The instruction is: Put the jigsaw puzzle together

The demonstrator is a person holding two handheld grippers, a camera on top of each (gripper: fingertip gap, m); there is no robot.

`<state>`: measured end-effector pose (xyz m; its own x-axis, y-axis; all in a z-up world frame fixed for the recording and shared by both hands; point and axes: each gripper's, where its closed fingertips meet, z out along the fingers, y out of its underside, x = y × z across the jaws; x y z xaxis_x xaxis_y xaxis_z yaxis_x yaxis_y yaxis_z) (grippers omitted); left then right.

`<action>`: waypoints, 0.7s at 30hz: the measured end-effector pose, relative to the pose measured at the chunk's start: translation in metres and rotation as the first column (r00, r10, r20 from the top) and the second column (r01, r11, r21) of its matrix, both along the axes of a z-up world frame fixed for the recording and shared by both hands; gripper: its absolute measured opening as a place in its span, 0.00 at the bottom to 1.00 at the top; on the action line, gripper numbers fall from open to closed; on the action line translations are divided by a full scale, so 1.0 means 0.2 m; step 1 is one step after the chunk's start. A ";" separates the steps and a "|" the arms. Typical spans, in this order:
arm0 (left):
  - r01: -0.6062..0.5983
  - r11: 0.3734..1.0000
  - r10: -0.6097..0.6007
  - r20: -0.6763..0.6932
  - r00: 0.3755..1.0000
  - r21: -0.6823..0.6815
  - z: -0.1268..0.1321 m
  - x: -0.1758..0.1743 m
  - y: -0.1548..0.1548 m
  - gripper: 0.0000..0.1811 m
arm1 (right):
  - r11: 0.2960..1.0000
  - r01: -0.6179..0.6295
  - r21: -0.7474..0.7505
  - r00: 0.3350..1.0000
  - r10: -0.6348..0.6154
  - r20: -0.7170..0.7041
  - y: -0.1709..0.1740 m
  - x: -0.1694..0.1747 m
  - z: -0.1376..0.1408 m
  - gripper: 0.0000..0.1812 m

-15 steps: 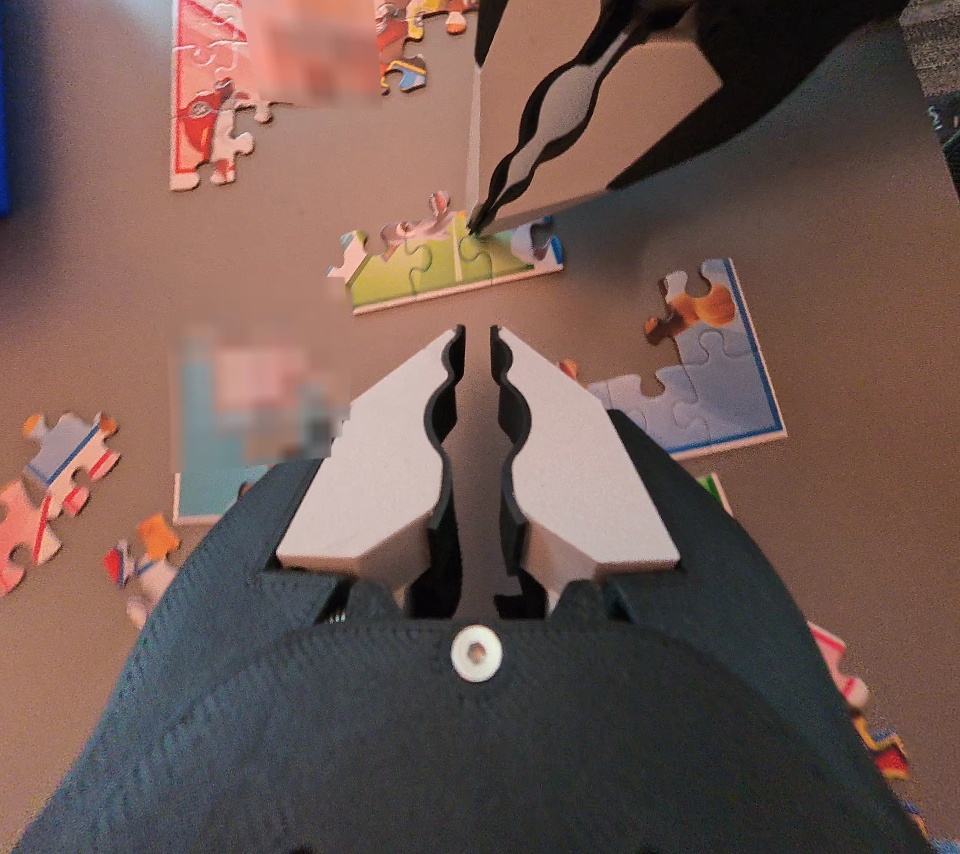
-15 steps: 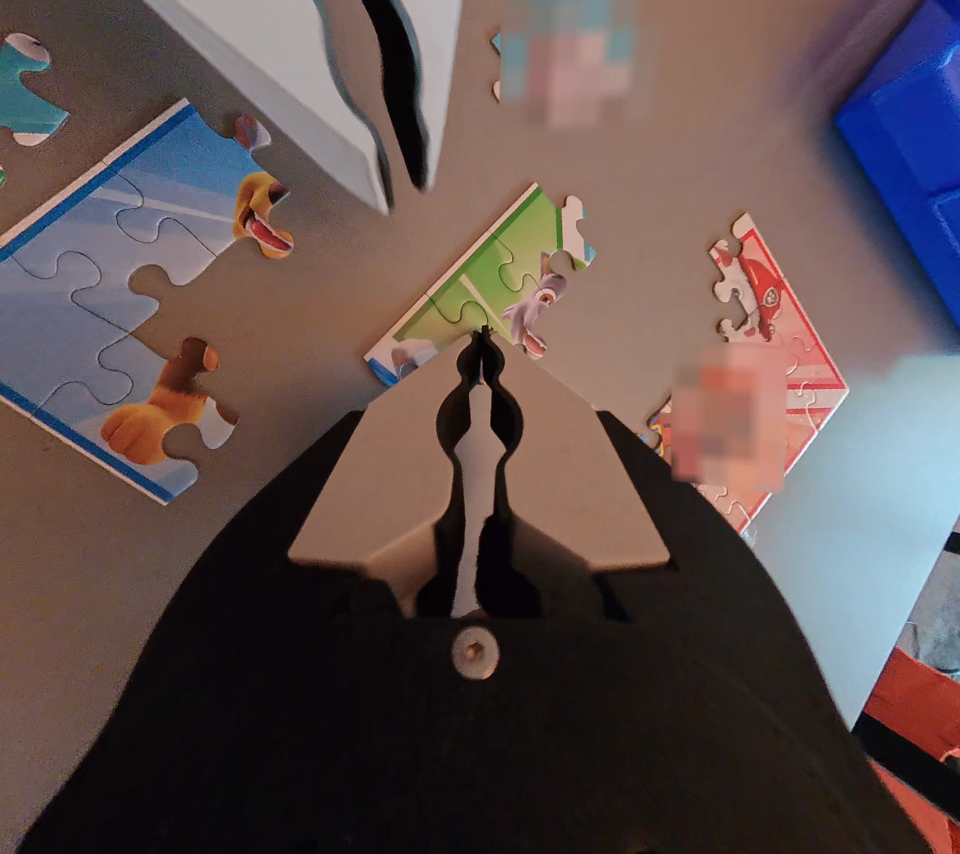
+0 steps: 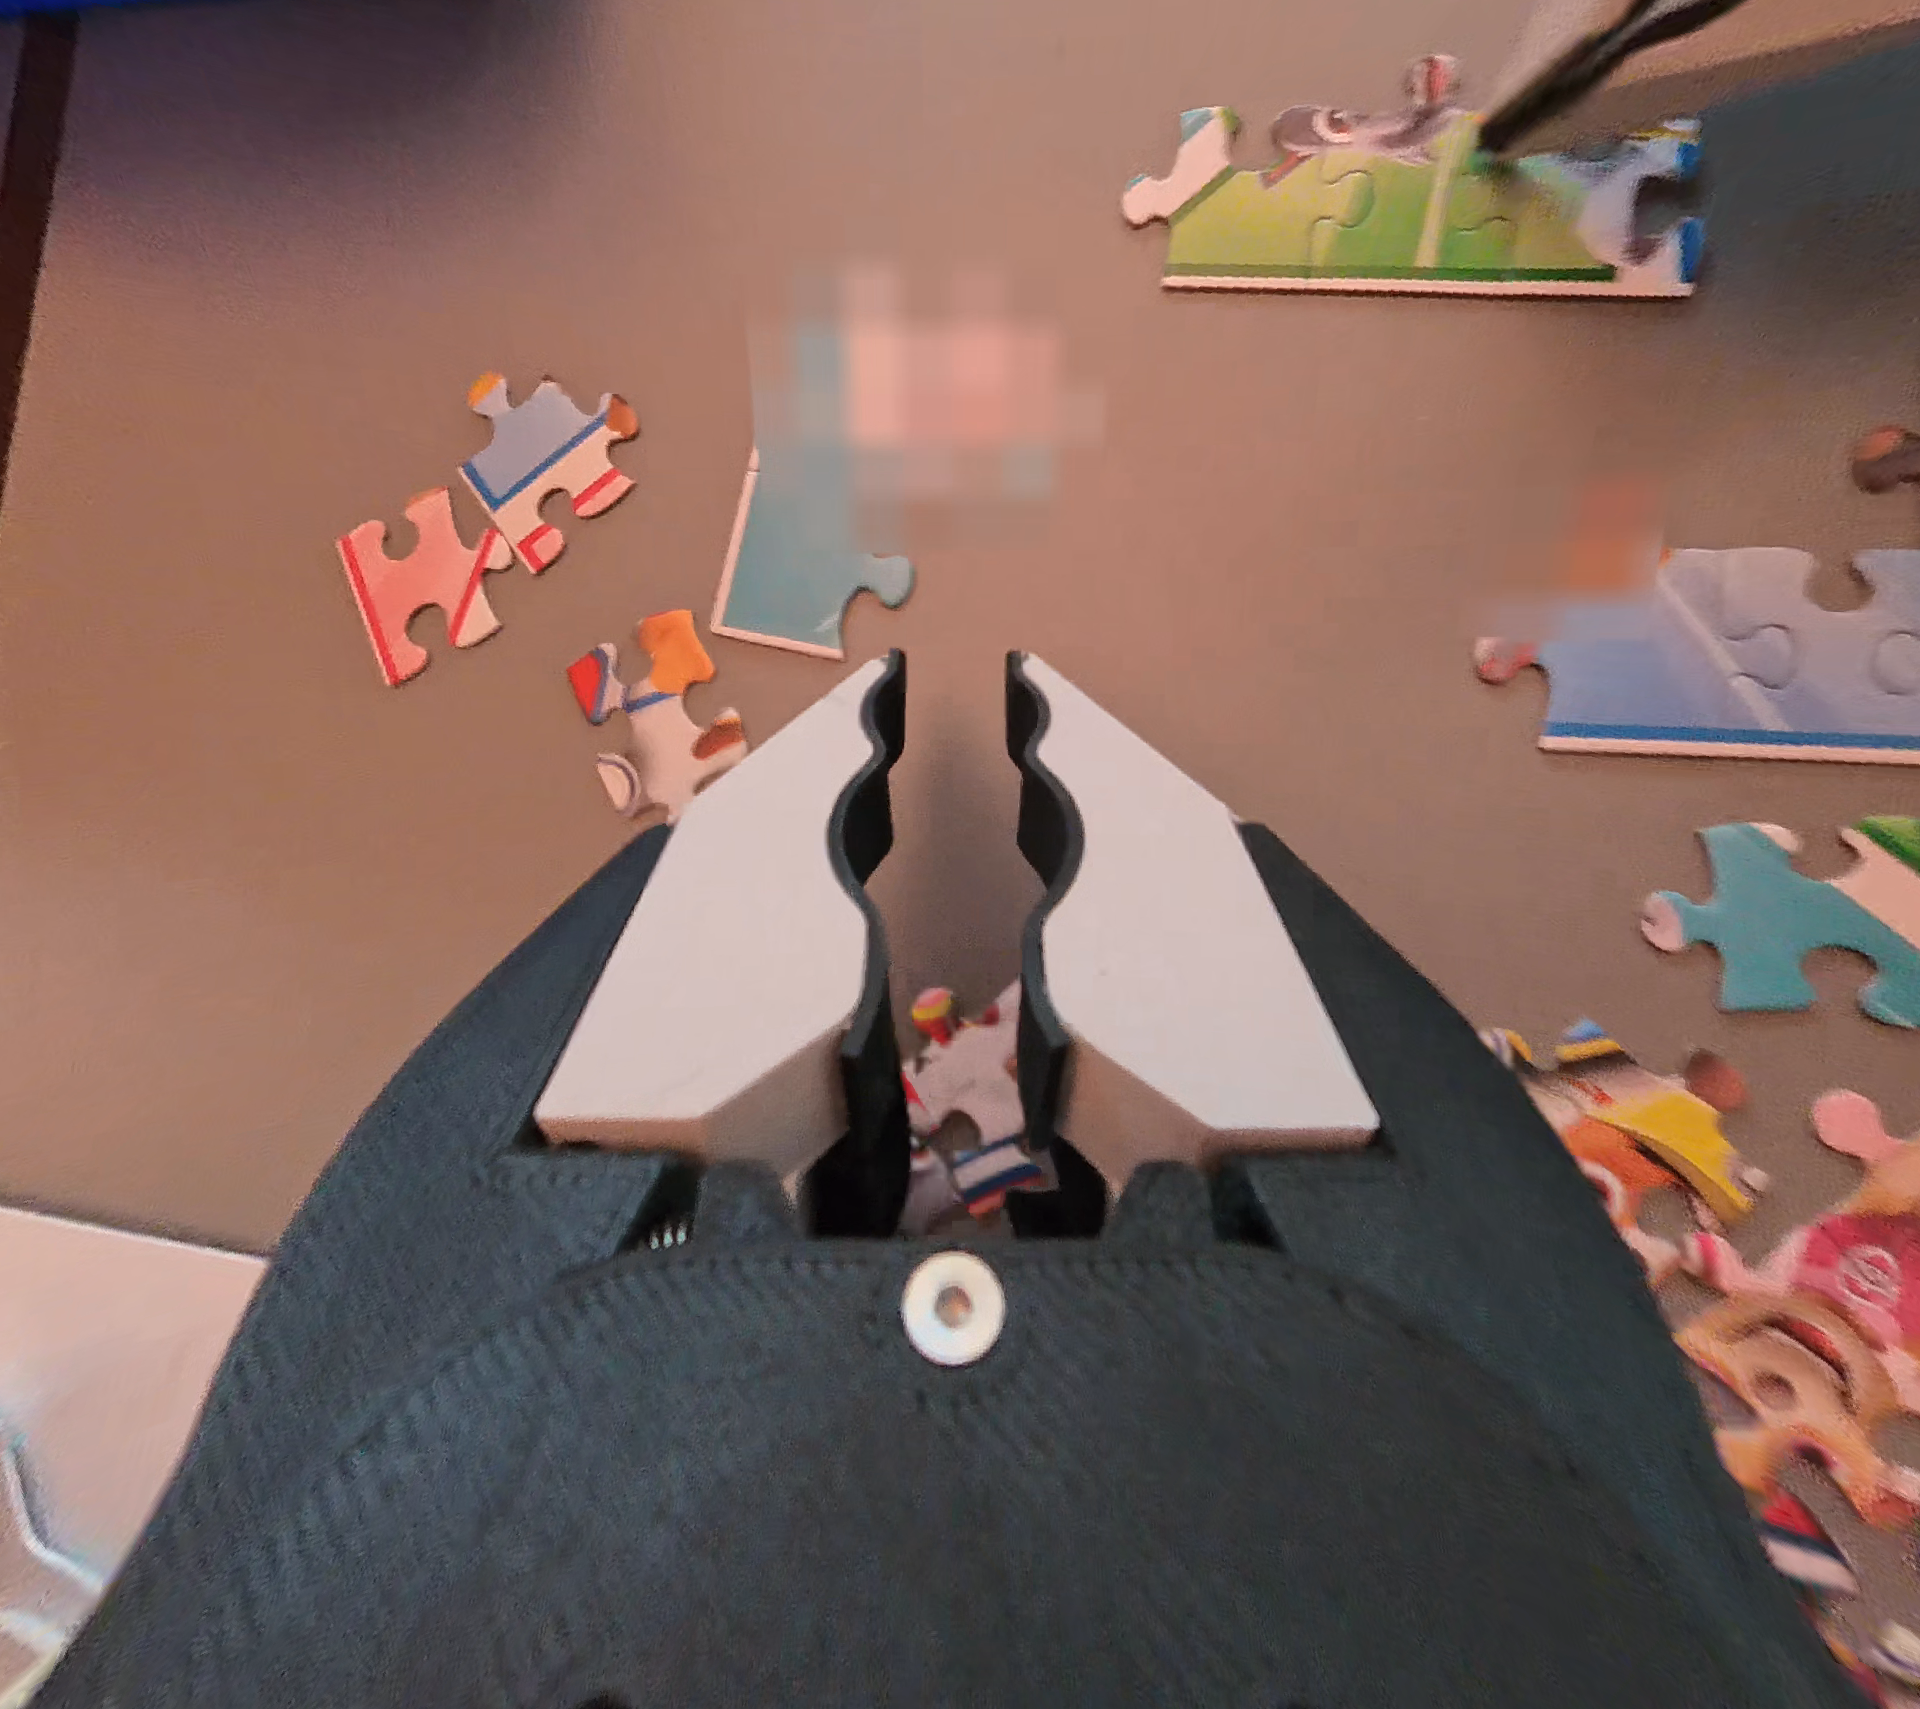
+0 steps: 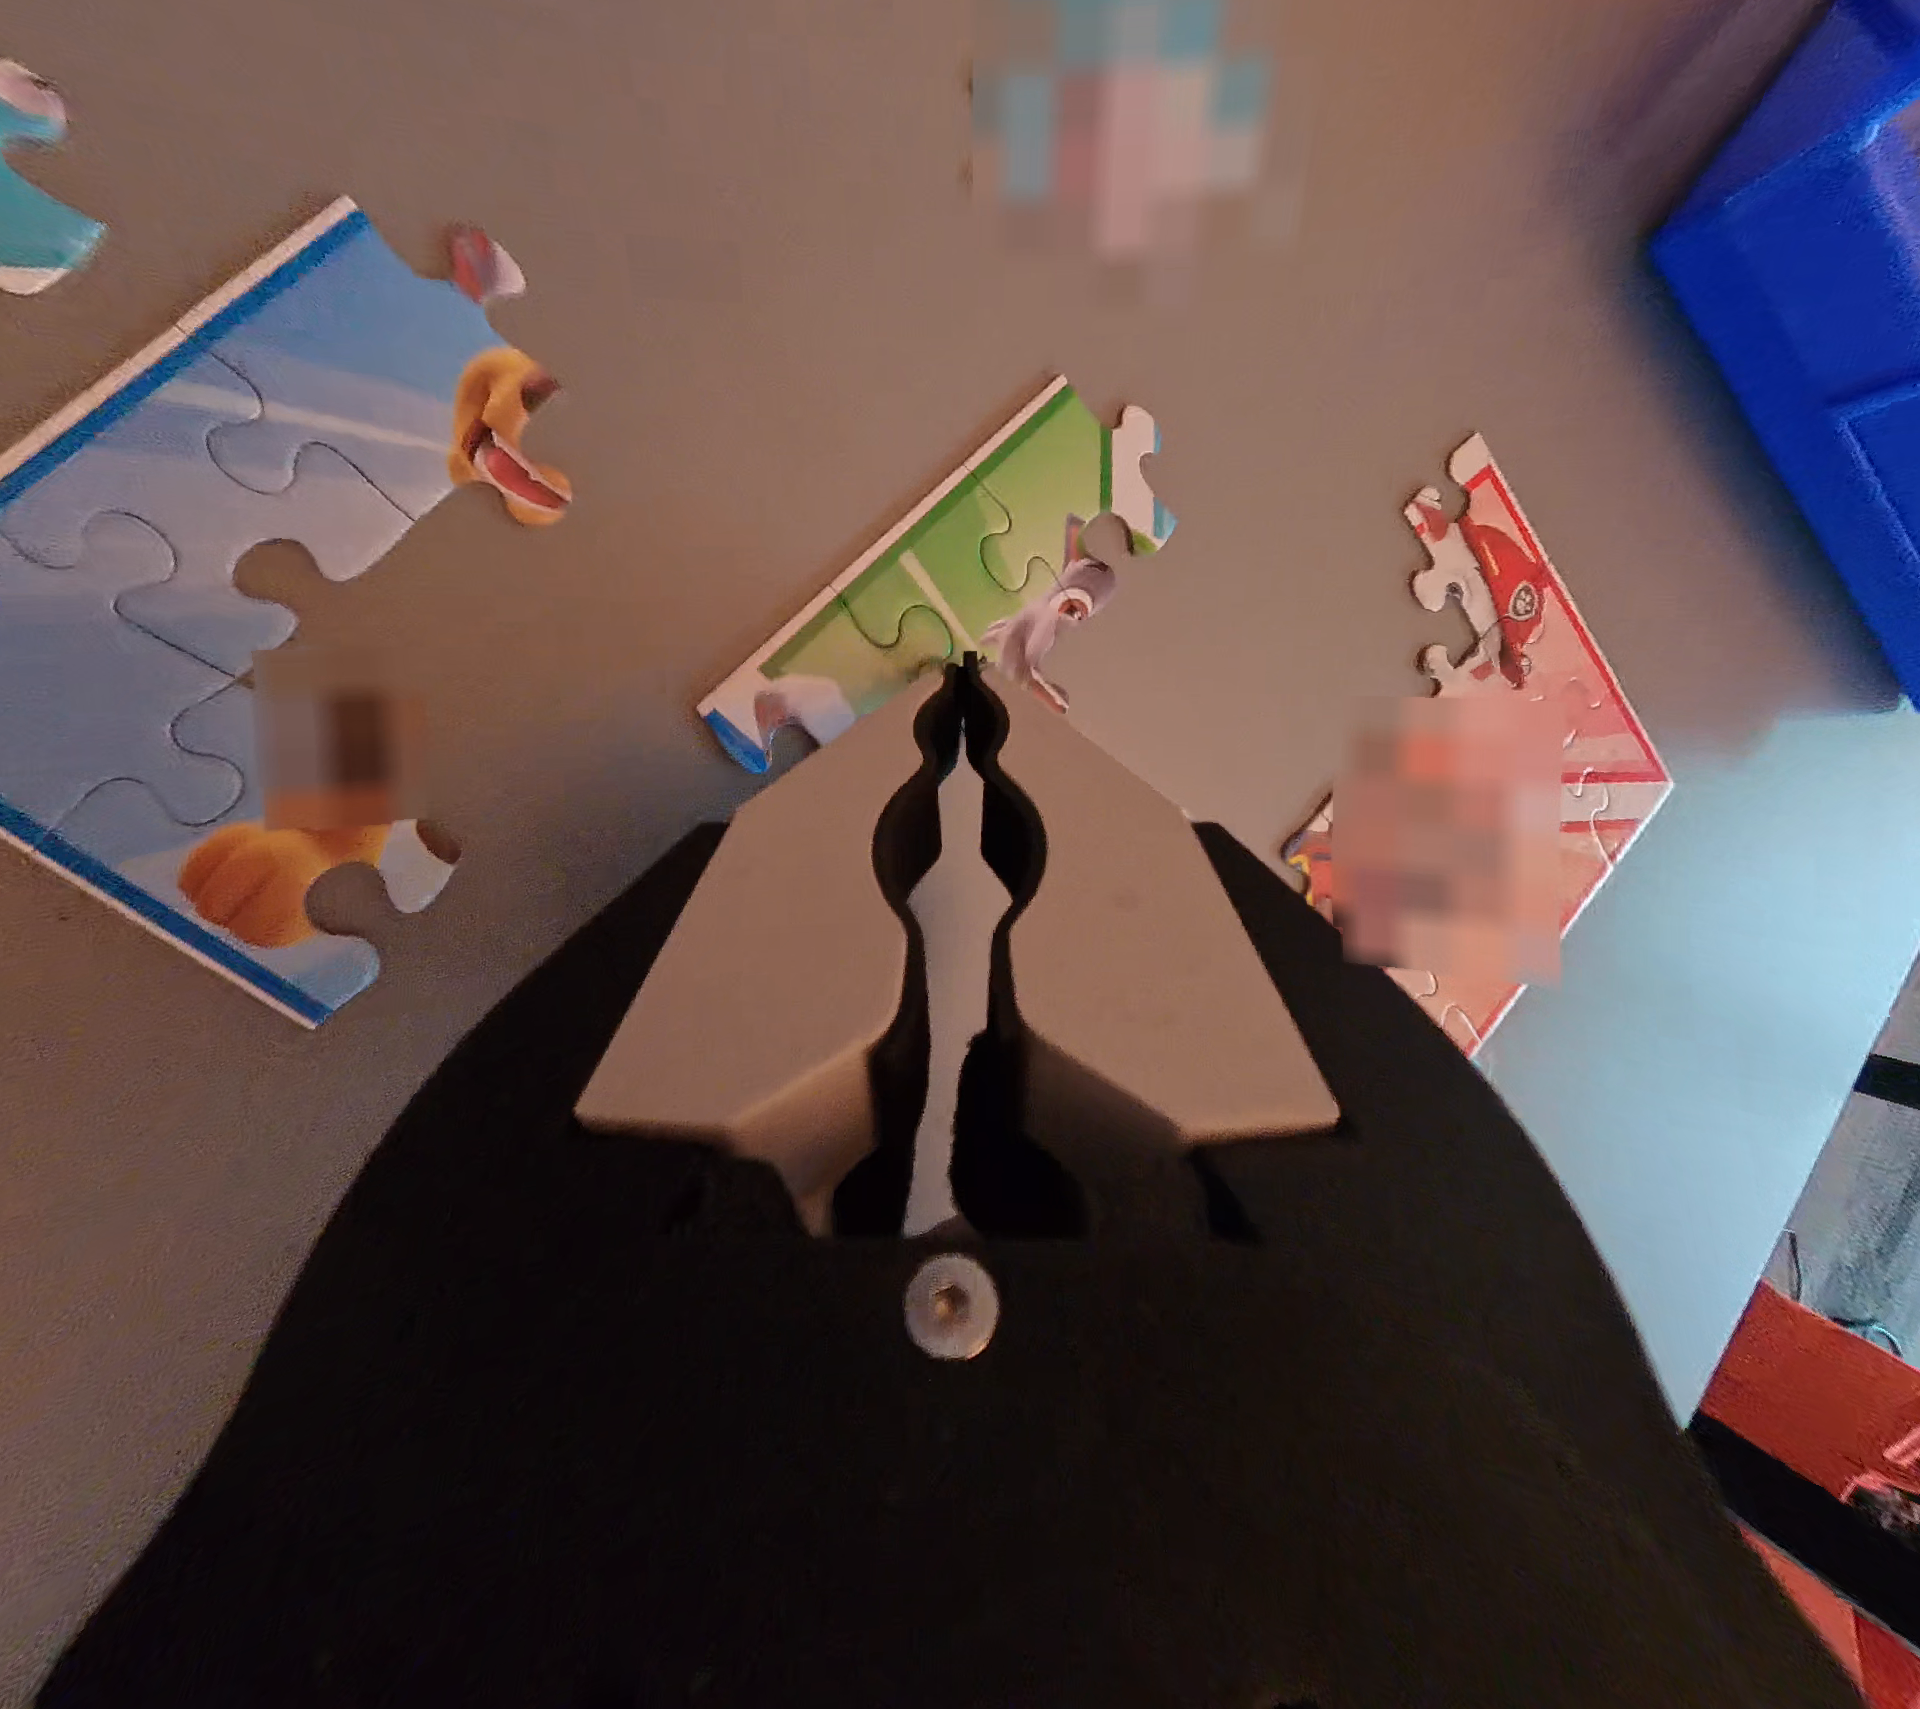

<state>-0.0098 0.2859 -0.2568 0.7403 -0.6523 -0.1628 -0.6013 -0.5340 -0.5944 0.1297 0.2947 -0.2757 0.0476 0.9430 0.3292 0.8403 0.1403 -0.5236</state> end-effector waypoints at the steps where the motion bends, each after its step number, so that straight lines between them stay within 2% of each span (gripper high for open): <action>1: 0.005 1.000 -0.005 0.010 1.000 0.003 0.00 0.01 0.03 0.10 | 1.000 -0.007 -0.010 1.000 0.007 0.006 -0.01 0.01 0.00 0.00; 3: 0.008 1.000 -0.008 0.033 0.999 -0.012 -0.02 0.04 0.08 0.11 | 0.999 -0.034 -0.018 0.999 0.035 0.032 -0.03 0.02 0.00 0.00; 7: 0.024 0.998 -0.024 -0.008 1.000 -0.051 -0.10 0.08 0.17 0.13 | 0.997 -0.075 -0.024 0.997 0.075 0.033 -0.05 0.04 0.00 0.00; 10: 0.035 0.997 -0.032 0.051 0.998 -0.064 -0.10 0.15 0.21 0.11 | 0.996 -0.087 -0.037 0.996 0.088 0.003 -0.07 0.04 0.00 0.00; 16: 0.067 0.996 -0.064 0.051 0.997 -0.060 -0.10 0.25 0.29 0.09 | 0.991 -0.134 -0.007 0.991 0.133 -0.029 -0.08 0.04 0.00 0.00; 21: 0.124 0.988 -0.119 0.064 0.991 -0.092 -0.10 0.35 0.32 0.12 | 0.978 -0.210 0.000 0.976 0.210 -0.054 -0.13 -0.01 0.00 0.00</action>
<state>0.0603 0.3490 -0.2769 0.6609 -0.7485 -0.0543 -0.6312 -0.5154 -0.5796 0.1285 0.2683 -0.2748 -0.1346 0.9356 0.3263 0.7632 0.3079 -0.5680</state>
